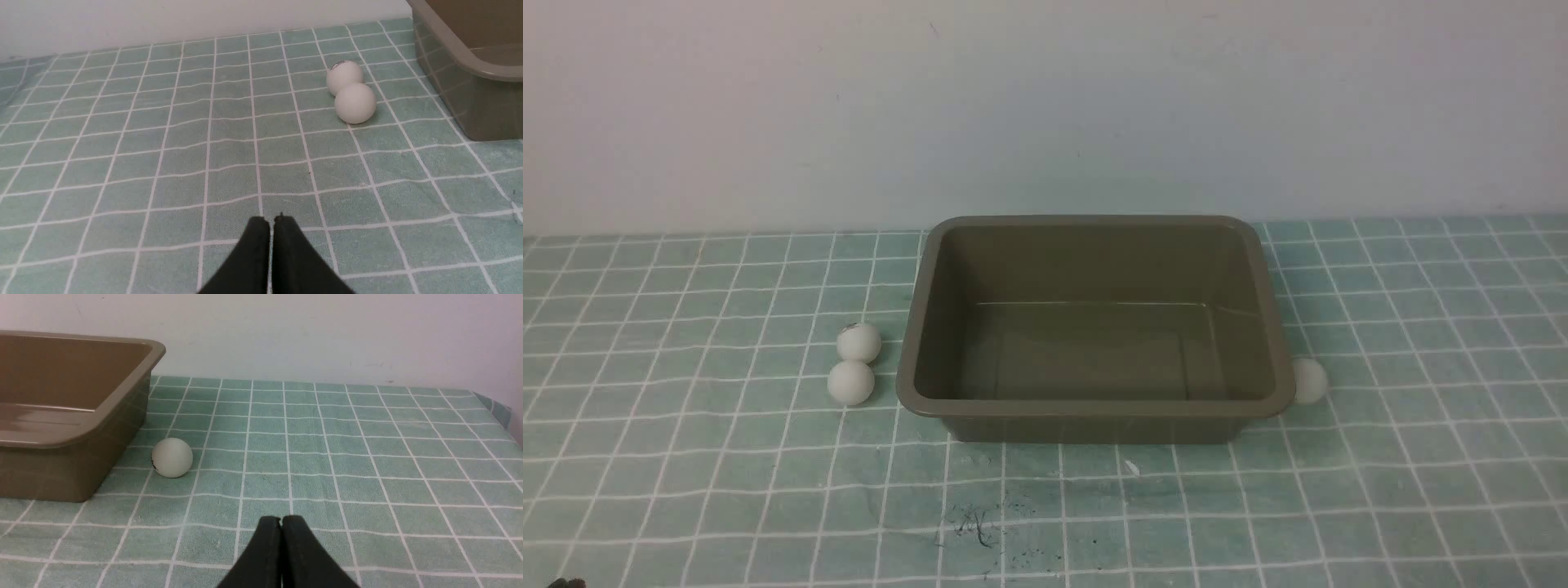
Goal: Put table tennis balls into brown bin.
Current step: 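Reach for and grasp a ping pong ball on the table beside the basket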
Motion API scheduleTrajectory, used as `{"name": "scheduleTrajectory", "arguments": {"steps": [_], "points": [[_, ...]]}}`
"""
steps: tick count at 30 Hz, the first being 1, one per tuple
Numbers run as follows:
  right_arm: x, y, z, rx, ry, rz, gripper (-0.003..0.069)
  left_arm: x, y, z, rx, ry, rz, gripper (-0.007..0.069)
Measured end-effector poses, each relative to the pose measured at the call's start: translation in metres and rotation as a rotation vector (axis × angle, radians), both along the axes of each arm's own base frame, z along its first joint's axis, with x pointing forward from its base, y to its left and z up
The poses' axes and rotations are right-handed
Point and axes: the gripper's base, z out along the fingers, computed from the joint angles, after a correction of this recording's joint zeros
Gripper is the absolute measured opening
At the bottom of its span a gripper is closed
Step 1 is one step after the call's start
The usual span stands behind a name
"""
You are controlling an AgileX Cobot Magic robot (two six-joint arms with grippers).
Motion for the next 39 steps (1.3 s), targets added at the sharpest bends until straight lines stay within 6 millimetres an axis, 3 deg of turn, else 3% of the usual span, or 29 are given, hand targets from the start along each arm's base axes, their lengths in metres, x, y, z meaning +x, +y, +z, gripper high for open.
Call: {"name": "scheduleTrajectory", "arguments": {"steps": [24,29,32,39], "points": [[0.0,0.0,0.0,0.0,0.0,0.0,-0.0015,0.0,0.0,0.0,-0.007,-0.003,0.001,-0.0005],[0.0,0.0,0.0,0.0,0.0,0.0,-0.0015,0.002,-0.004,0.01,-0.288,-0.096,0.03,-0.0005],[0.0,0.0,0.0,0.0,0.0,0.0,-0.0015,0.004,-0.002,0.023,-0.564,-0.234,0.073,-0.0005],[0.0,0.0,0.0,-0.002,0.0,0.0,-0.0015,-0.001,0.017,0.054,-0.778,-0.596,0.19,-0.0005]]}}
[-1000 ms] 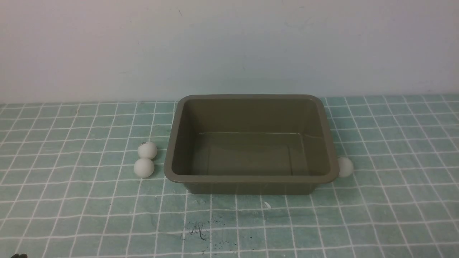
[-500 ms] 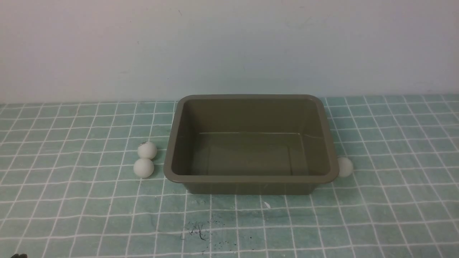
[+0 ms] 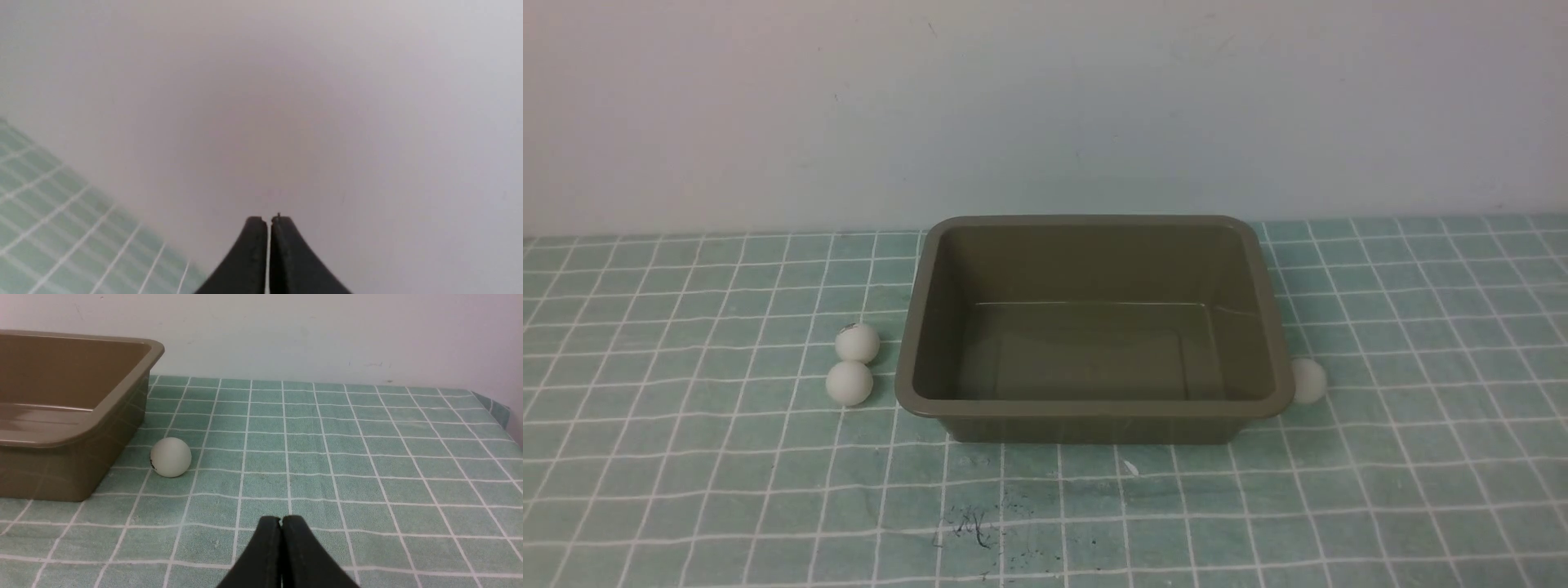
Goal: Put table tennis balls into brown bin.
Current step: 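Reach for and grasp a ping pong ball on the table beside the basket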
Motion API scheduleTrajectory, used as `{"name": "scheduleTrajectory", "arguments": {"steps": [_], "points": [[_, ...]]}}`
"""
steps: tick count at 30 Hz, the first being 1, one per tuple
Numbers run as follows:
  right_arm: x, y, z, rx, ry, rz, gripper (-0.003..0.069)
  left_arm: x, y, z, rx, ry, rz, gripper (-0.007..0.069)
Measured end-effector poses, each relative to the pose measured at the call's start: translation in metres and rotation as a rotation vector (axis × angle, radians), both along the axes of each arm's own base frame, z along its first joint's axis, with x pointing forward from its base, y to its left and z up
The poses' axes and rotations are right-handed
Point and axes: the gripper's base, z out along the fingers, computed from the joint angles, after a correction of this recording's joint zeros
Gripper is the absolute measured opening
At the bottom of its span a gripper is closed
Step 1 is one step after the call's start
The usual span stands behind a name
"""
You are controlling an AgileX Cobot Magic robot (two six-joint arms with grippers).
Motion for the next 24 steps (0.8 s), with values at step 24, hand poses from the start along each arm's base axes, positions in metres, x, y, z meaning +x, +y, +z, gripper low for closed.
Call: {"name": "scheduleTrajectory", "arguments": {"steps": [24], "points": [[-0.005,0.009,0.05,0.407,-0.549,0.136,-0.0015,0.216,-0.043,0.016,0.458,1.35,-0.828,-0.0005]]}}
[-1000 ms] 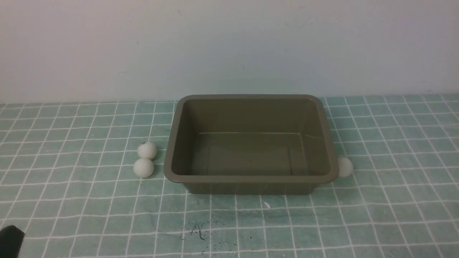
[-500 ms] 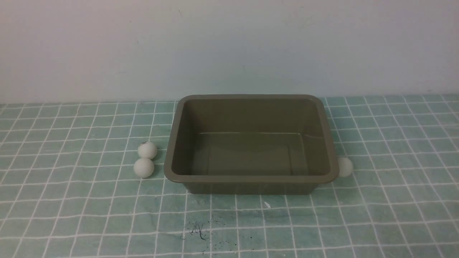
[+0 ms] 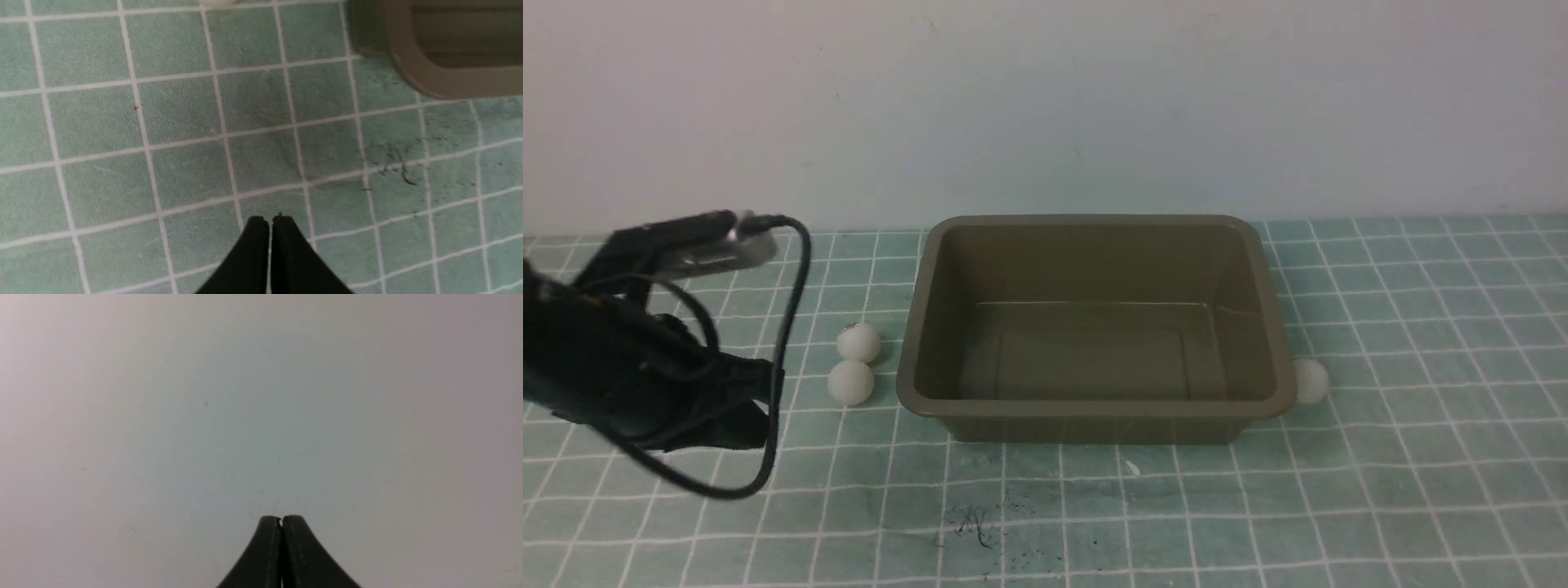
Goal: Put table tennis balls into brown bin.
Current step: 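Reach for and grasp a ping pong ball on the table beside the basket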
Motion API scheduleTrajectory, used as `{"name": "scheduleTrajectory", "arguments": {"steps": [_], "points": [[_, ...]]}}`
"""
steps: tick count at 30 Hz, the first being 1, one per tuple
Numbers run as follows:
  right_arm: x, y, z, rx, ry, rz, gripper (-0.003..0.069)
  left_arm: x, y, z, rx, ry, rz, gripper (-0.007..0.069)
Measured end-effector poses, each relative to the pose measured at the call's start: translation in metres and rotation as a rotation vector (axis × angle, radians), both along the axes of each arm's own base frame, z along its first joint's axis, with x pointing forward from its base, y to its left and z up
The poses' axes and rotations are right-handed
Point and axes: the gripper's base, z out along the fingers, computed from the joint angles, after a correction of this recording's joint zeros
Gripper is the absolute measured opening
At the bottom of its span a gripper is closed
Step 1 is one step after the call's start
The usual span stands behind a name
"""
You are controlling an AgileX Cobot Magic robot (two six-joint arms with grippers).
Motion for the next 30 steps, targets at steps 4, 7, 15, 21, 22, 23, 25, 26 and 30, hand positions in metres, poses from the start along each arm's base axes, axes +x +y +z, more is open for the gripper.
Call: {"name": "scheduleTrajectory", "arguments": {"steps": [4,7,15,21,22,23,25,26,30], "points": [[0.004,-0.001,0.023,0.06,0.172,0.016,-0.0015,0.027,-0.008,-0.018,0.031,0.048,-0.054,-0.0005],[0.014,-0.001,0.06,0.007,0.402,0.002,-0.0015,0.048,-0.013,-0.024,0.047,0.051,-0.081,-0.0005],[0.05,0.003,0.112,-0.197,0.769,-0.011,-0.0015,0.085,-0.015,-0.031,0.082,-0.011,-0.079,0.0053],[0.068,0.01,0.111,-0.201,0.839,0.045,-0.0015,0.106,-0.012,-0.048,0.101,-0.1,-0.025,0.0361],[0.069,0.011,0.11,-0.195,0.839,0.051,-0.0015,0.107,-0.013,-0.052,0.097,-0.095,-0.018,0.041],[0.07,0.011,0.111,-0.192,0.838,0.053,-0.0015,0.109,-0.013,-0.058,0.092,-0.087,-0.011,0.0454],[0.07,0.011,0.111,-0.19,0.834,0.054,-0.0015,0.111,-0.013,-0.064,0.086,-0.073,-0.004,0.049],[0.07,0.011,0.111,-0.19,0.83,0.055,-0.0015,0.112,-0.013,-0.07,0.084,-0.06,-0.002,0.0519],[0.071,0.011,0.112,-0.189,0.816,0.054,-0.0015,0.116,-0.013,-0.091,0.092,-0.035,-0.014,0.0553]]}}
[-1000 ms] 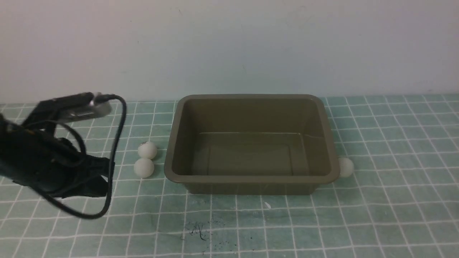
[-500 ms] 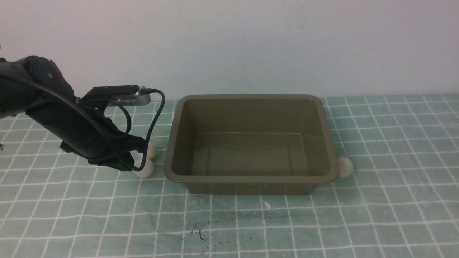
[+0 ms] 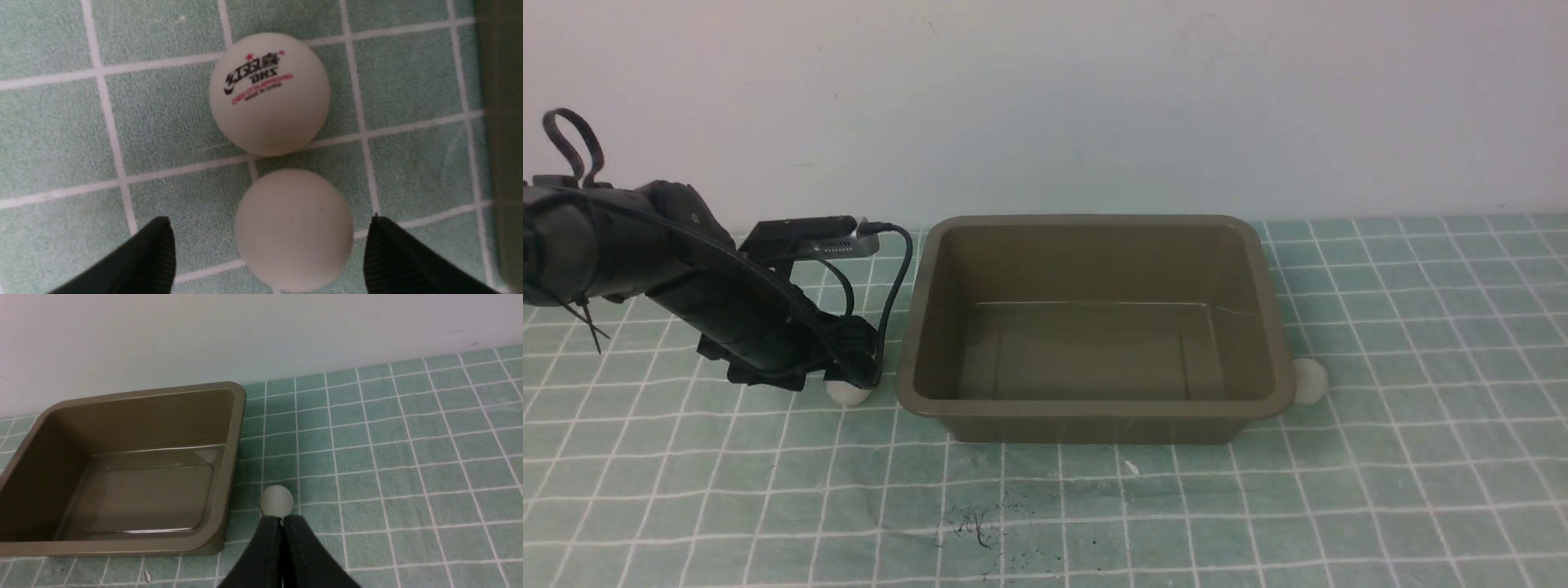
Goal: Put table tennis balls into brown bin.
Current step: 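Reach for and grasp a ping pong ball on the table beside the basket, then drop the ball into the bin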
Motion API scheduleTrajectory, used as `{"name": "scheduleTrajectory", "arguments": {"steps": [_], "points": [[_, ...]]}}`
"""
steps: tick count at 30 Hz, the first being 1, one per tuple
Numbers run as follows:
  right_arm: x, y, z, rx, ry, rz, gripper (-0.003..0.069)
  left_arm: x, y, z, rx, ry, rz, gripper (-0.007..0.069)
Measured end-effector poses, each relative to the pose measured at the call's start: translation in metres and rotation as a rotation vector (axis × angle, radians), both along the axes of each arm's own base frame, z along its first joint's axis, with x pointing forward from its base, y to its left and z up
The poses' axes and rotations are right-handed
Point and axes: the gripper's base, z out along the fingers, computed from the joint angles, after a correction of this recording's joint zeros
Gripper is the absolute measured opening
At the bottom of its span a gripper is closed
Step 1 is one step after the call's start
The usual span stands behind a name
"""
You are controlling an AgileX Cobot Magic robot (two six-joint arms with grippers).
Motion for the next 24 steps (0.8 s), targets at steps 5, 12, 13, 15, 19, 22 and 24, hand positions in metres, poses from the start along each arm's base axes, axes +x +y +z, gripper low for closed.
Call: {"name": "scheduleTrajectory", "arguments": {"steps": [5,12,13,15,19,22,24], "points": [[0.001,0.0,0.0,-0.002,-0.001,0.0,-0.0015,0.001,0.001,-0.007,0.019,0.014,-0.02,0.0369],[0.028,0.003,0.0,-0.047,0.2,-0.002,-0.0015,-0.003,0.002,0.066,0.081,-0.035,-0.1,0.0352],[0.029,0.003,0.0,-0.048,0.21,-0.001,-0.0015,-0.002,0.002,0.067,0.081,-0.04,-0.101,0.0352],[0.046,0.005,-0.002,-0.064,0.295,-0.001,-0.0015,-0.005,-0.004,0.1,0.073,-0.113,-0.117,0.0352],[0.098,0.012,-0.017,-0.123,0.415,0.036,-0.0001,-0.011,-0.041,0.142,0.032,-0.231,-0.22,0.0352],[0.137,0.019,-0.04,-0.129,0.501,0.08,0.0062,-0.015,-0.072,0.136,0.018,-0.217,-0.302,0.0352],[0.148,0.022,-0.047,-0.115,0.521,0.094,0.009,-0.015,-0.081,0.13,0.018,-0.204,-0.326,0.0352]]}}
